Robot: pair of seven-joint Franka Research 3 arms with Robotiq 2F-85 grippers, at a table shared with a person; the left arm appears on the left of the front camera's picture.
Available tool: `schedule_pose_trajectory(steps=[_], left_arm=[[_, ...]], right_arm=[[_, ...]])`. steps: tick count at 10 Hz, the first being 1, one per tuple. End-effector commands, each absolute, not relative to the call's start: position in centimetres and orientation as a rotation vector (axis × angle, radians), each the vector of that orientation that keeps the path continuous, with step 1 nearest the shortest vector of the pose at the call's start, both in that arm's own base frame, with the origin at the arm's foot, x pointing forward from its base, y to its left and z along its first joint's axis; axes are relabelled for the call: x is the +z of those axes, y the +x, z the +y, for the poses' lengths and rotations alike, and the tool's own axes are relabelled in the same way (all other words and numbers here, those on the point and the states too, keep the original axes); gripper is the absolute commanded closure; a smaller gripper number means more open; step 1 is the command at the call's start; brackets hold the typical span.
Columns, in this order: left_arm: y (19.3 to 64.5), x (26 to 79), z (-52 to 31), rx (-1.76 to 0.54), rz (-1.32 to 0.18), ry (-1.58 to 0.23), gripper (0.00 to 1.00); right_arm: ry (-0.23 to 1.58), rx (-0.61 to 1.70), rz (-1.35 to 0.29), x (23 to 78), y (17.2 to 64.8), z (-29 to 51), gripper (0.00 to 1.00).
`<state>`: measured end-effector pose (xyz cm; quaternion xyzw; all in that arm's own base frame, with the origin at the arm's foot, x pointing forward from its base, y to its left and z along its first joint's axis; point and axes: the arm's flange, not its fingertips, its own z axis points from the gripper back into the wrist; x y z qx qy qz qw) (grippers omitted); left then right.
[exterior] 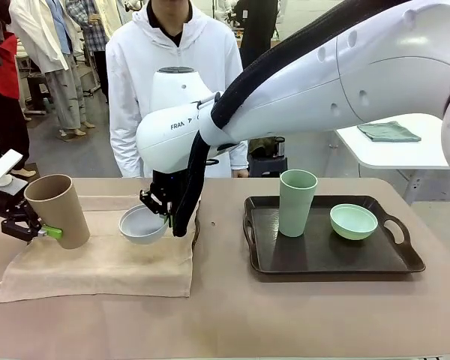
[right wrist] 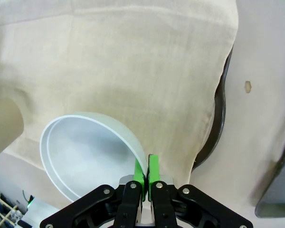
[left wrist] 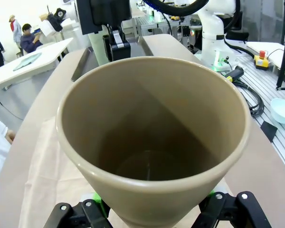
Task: Set up a tray with a mat and arrange the tableware.
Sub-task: Place the Picnic Bowl and Reusable plastic cup back onto the Handle tray in front of the human's position.
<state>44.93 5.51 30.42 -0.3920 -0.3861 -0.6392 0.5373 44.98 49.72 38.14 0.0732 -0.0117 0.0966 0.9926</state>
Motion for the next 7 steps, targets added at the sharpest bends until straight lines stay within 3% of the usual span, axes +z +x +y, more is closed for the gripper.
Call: schedule_pose_trajectory(steps=[1, 7], left_arm=[[45.3, 30.2, 5.4, -1.526, -0.928, -0.937, 0.15], [47.4, 28.0, 4.3, -1.492, -0.837, -0.961, 0.15]], right_arm=[[0.159, 0.22, 0.02, 36.7, 45.4, 49.9, 0.96], [0.18, 0.233, 0.055, 34.1, 46.6, 50.4, 0.96]])
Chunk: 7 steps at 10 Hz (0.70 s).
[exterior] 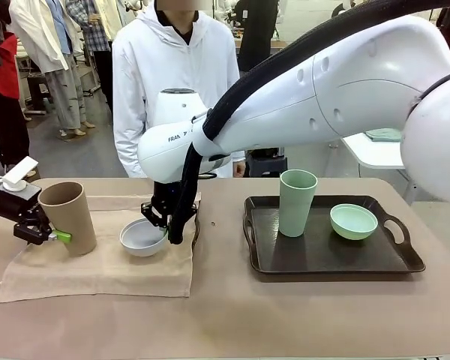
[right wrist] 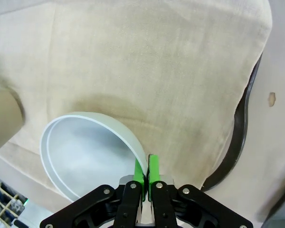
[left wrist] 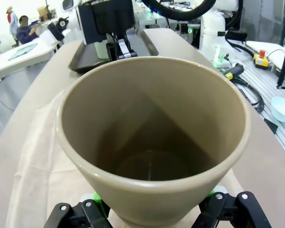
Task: Set up a tray with a mat and arrange the tableware.
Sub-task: Place the Picnic Bowl and Reusable plastic cup back onto the Handle tray in front of the human's position.
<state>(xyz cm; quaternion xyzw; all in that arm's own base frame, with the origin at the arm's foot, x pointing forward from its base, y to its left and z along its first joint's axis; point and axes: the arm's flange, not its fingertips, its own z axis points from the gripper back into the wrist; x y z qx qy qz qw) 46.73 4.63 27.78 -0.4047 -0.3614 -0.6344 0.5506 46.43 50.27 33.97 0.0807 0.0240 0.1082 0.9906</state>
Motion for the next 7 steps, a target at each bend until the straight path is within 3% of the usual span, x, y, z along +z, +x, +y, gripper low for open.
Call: schedule_pose_trajectory(steps=[1, 2, 3, 5, 6, 7], left_arm=[[47.3, 27.8, 4.2, -1.497, -0.833, -0.964, 0.15], [47.2, 27.8, 4.2, -1.502, -0.822, -0.97, 0.0], [47.2, 27.8, 4.2, -1.502, -0.82, -0.972, 0.0], [46.9, 27.8, 4.3, -1.507, -0.798, -0.961, 0.0], [46.9, 27.9, 4.5, -1.509, -0.777, -0.927, 0.0], [46.9, 27.9, 5.0, -1.512, -0.747, -0.884, 0.0]], right_arm=[[0.189, 0.234, 0.06, 34.1, 46.6, 50.3, 0.4], [0.189, 0.235, 0.064, 34.2, 46.5, 50.3, 0.36], [0.187, 0.233, 0.062, 34.4, 46.5, 50.3, 0.0], [0.166, 0.226, 0.053, 35.4, 46.2, 50.5, 0.0], [0.16, 0.226, 0.052, 35.9, 46.0, 50.5, 0.51], [0.157, 0.226, 0.045, 36.4, 45.7, 50.3, 0.41]])
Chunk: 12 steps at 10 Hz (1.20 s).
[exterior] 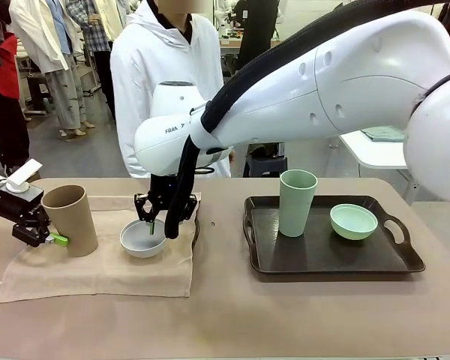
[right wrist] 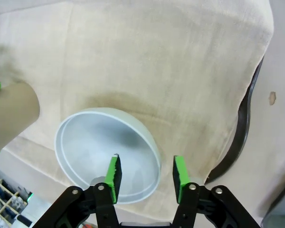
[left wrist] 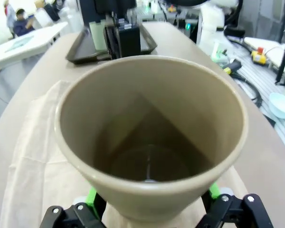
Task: Set up a tray with a mat and arrange the tableware.
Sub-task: Place the Picnic Bowl and Reusable plastic cup back onto the Handle tray in front of the human's position.
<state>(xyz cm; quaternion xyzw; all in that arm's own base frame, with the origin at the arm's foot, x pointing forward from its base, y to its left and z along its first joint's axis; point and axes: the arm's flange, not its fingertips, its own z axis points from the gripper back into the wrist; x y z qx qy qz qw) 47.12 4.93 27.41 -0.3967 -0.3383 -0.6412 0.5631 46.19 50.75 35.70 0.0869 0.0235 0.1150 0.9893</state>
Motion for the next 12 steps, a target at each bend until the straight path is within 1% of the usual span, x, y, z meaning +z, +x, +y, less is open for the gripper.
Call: schedule_pose_trajectory(steps=[1, 3, 6, 7, 8, 9, 11, 12], left_arm=[[46.9, 28.3, 5.6, -1.533, -0.712, -0.834, 0.0], [46.5, 30.3, 6.8, -1.571, -0.641, -0.698, 0.0], [43.9, 36.9, 7.1, -1.557, -0.395, -0.428, 0.0], [43.1, 39.2, 6.5, -1.495, -0.317, -0.459, 0.0], [42.2, 41.2, 5.6, -1.408, -0.302, -0.434, 0.0], [41.6, 43.0, 4.7, -1.314, -0.262, -0.339, 0.0], [40.3, 47.9, 3.2, -1.307, -0.182, -0.092, 0.0], [40.0, 49.9, 2.1, -1.307, -0.107, -0.012, 0.0]], right_arm=[[0.157, 0.226, 0.033, 37.0, 45.4, 50.1, 0.31], [0.173, 0.24, -0.01, 38.4, 44.7, 49.6, 0.12], [0.153, 0.241, -0.064, 41.6, 43.1, 48.5, 0.12], [0.15, 0.234, -0.088, 43.1, 42.6, 48.0, 0.12], [0.142, 0.217, -0.101, 44.7, 41.9, 47.3, 0.12], [0.122, 0.193, -0.109, 46.5, 41.2, 46.6, 0.12], [0.088, 0.126, -0.105, 50.1, 39.6, 44.9, 0.12], [0.081, 0.107, -0.1, 51.5, 39.0, 44.1, 0.12]])
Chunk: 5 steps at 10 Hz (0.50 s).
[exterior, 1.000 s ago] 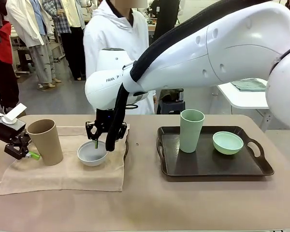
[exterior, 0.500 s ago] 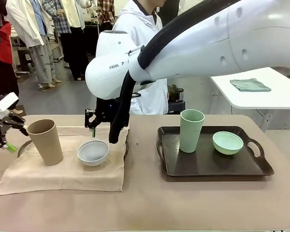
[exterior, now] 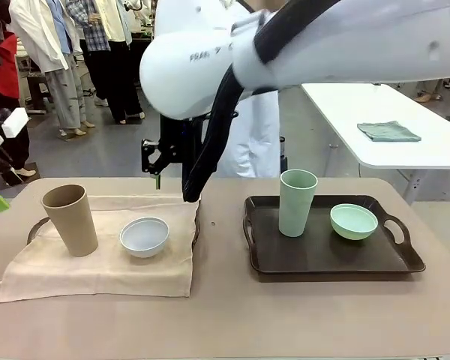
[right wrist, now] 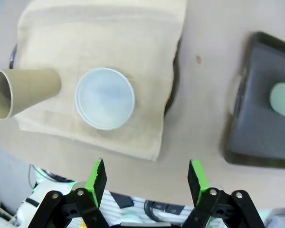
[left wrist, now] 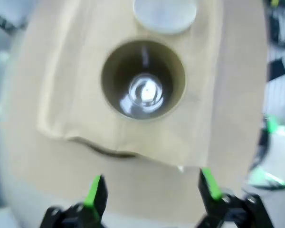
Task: Set up a tray with a mat and arrange the tableware.
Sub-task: Place the Picnic Bowl and Reusable plastic cup back onto the Handle tray in front of the human's position.
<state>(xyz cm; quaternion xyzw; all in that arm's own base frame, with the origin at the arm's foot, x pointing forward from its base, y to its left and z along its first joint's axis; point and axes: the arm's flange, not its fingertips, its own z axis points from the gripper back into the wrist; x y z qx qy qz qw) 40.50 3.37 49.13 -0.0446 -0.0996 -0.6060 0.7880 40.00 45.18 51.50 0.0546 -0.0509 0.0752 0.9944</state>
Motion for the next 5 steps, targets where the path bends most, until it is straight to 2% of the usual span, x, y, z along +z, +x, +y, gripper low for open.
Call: schedule_pose_trajectory(steps=[1, 3, 4, 5], left_arm=[[39.7, 51.7, 0.9, -1.256, 0.007, 0.051, 0.0], [39.9, 54.7, -1.1, -1.115, 0.159, 0.156, 0.0], [40.7, 55.9, -1.9, -1.044, 0.17, 0.178, 0.0], [41.9, 57.1, -2.8, -0.978, 0.112, 0.167, 0.0]], right_arm=[[0.066, 0.095, -0.1, 52.8, 38.3, 43.5, 0.12], [0.035, 0.078, -0.095, 55.0, 36.9, 42.6, 0.12], [0.026, 0.058, -0.067, 55.8, 36.5, 42.2, 0.12], [0.026, 0.036, -0.056, 56.4, 36.2, 41.6, 0.12]])
